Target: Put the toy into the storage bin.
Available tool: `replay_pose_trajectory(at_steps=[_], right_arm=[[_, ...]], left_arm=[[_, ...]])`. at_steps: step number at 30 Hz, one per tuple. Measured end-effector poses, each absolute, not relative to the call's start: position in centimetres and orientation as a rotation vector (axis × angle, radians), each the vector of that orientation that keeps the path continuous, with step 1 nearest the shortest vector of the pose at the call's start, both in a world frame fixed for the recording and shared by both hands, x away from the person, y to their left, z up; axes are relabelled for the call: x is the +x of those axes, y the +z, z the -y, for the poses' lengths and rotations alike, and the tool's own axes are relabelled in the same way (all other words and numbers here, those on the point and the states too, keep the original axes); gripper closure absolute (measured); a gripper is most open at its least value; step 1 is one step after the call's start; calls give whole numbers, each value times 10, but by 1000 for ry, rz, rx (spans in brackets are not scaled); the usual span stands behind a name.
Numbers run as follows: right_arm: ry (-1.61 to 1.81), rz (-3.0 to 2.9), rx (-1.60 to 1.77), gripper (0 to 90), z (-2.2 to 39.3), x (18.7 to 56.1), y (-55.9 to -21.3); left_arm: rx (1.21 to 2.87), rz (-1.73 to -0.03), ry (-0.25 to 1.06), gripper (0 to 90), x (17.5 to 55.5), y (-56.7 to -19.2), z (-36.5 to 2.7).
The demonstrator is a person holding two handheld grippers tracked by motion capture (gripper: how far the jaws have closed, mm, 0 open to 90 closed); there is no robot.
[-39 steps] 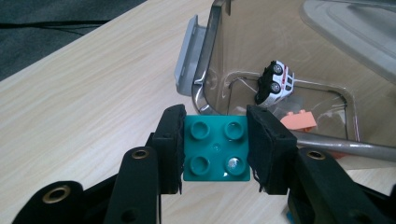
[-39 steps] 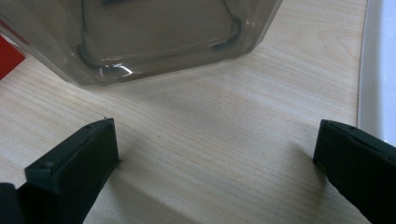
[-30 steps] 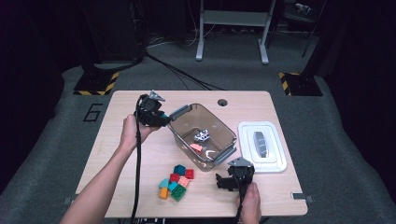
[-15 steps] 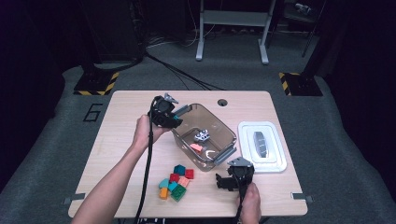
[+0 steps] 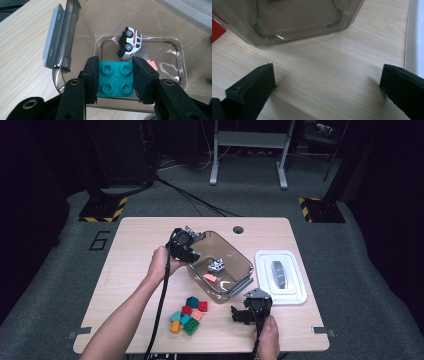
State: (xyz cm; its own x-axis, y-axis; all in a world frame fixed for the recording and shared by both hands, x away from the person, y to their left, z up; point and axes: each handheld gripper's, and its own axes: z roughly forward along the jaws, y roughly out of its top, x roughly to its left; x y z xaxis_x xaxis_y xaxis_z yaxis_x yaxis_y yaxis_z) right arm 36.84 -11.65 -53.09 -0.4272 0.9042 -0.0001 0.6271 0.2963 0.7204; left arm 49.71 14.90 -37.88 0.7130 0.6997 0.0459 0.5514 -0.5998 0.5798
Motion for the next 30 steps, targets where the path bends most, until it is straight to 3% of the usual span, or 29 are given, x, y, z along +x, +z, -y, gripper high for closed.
replay_pose_trajectory(at_steps=[7,9,10,12,19,30], right_arm=[[915,-2158,1370,0,116,369,-531],[915,-2158,1370,0,116,369,-531],[915,-2158,1370,0,116,369,-531],[915,-2158,1370,0,116,369,-531],[914,-2158,1370,0,116,369,-531],[918,-2158,1382,0,116,368,-531]], left_arm=[[2372,-964,353,566,498,-380,-150],[2357,-981,346,484,498,-380,-154],[2339,-992,344,399,497,-380,-157],[2328,-996,342,334,496,-380,-161],[2250,-1007,354,201,483,-372,-182],[2194,-1033,382,153,460,-375,-219]])
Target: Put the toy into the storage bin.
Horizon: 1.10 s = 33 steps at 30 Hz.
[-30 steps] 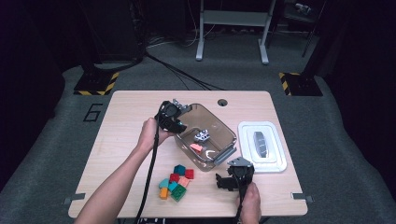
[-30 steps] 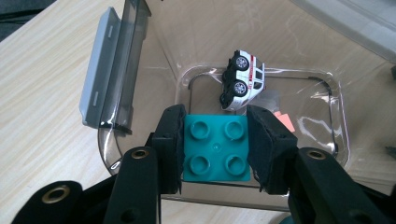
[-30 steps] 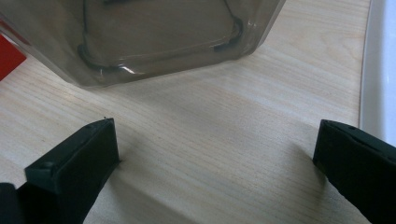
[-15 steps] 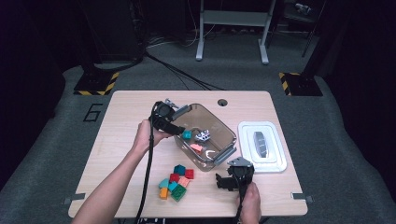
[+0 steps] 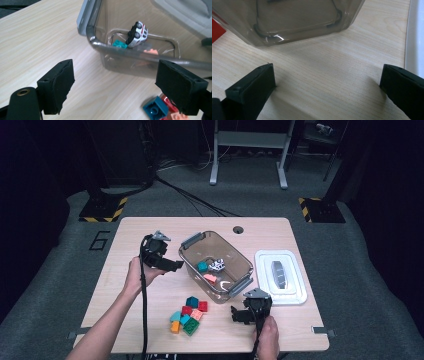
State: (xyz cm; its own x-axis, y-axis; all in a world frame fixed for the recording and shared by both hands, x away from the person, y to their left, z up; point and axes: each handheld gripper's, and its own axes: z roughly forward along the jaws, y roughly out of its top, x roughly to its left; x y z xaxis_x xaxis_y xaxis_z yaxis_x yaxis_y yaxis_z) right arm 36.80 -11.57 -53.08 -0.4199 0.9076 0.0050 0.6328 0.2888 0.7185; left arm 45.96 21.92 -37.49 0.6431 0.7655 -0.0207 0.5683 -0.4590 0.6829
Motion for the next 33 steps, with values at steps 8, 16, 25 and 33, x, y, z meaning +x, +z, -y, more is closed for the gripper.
replay_pose_trajectory(at_steps=[8,16,25,33], right_arm=[[918,-2161,1380,0,116,368,-531],[915,-2160,1377,0,116,369,-530],[917,-2160,1384,0,115,369,-530],[916,-2160,1380,0,116,369,-531]], left_arm=[[2178,-1050,391,145,436,-392,-233],[2201,-1058,372,131,415,-415,-238],[2253,-1049,348,123,388,-439,-237],[2299,-1019,325,121,370,-459,-229]])
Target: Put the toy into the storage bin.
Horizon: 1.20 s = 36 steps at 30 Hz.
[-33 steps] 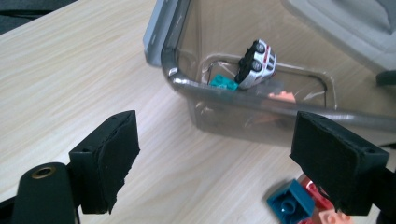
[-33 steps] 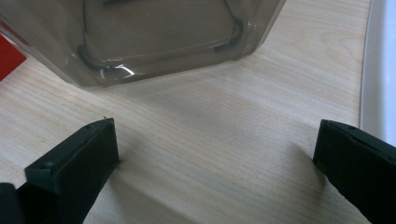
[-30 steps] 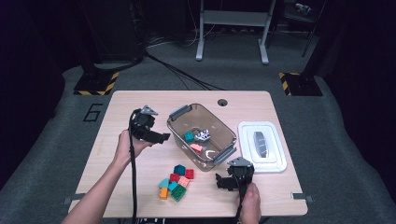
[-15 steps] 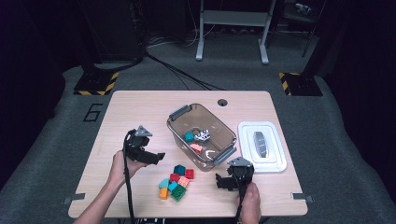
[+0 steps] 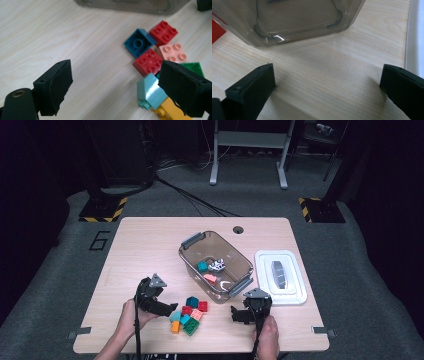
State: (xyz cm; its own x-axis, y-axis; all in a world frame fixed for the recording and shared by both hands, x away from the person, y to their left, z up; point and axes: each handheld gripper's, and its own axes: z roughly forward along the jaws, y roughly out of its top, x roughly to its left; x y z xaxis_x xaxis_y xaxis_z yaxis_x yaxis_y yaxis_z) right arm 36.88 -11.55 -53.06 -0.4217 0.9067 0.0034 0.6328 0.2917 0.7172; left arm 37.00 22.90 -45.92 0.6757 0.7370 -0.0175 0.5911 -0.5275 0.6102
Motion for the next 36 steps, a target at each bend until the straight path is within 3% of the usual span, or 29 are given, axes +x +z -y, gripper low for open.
replay_pose_trajectory(at_steps=[27,36], right_arm=[[915,-2161,1373,0,116,369,-531],[916,-2161,1374,0,116,369,-531]], left_arm=[[2343,-1031,280,102,362,-492,-221],[2323,-1058,247,224,367,-497,-231]])
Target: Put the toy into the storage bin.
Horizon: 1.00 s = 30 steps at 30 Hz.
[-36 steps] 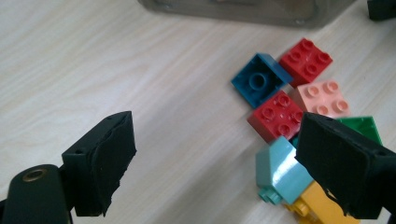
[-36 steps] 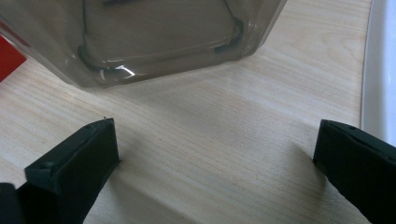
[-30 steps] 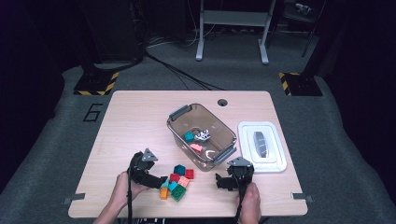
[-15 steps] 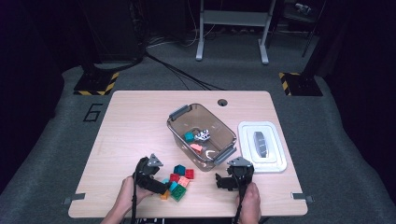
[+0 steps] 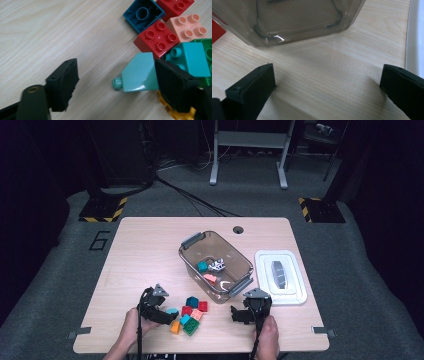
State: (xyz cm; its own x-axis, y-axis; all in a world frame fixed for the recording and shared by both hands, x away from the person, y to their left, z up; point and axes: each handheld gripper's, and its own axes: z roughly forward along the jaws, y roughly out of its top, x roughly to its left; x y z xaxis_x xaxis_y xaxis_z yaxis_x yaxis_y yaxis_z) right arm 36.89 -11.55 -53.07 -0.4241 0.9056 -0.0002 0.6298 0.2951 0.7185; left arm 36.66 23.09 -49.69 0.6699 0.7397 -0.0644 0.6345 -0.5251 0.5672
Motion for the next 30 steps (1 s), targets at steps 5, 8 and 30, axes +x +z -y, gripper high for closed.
replay_pose_trajectory(at_steps=[5,8,30], right_arm=[[915,-2161,1375,0,115,369,-531],[915,-2161,1375,0,115,369,-531],[915,-2161,1375,0,115,369,-531]], left_arm=[[2350,-1039,257,409,366,-497,-226],[2376,-1021,256,459,366,-498,-222],[2352,-1015,276,571,375,-488,-221]])
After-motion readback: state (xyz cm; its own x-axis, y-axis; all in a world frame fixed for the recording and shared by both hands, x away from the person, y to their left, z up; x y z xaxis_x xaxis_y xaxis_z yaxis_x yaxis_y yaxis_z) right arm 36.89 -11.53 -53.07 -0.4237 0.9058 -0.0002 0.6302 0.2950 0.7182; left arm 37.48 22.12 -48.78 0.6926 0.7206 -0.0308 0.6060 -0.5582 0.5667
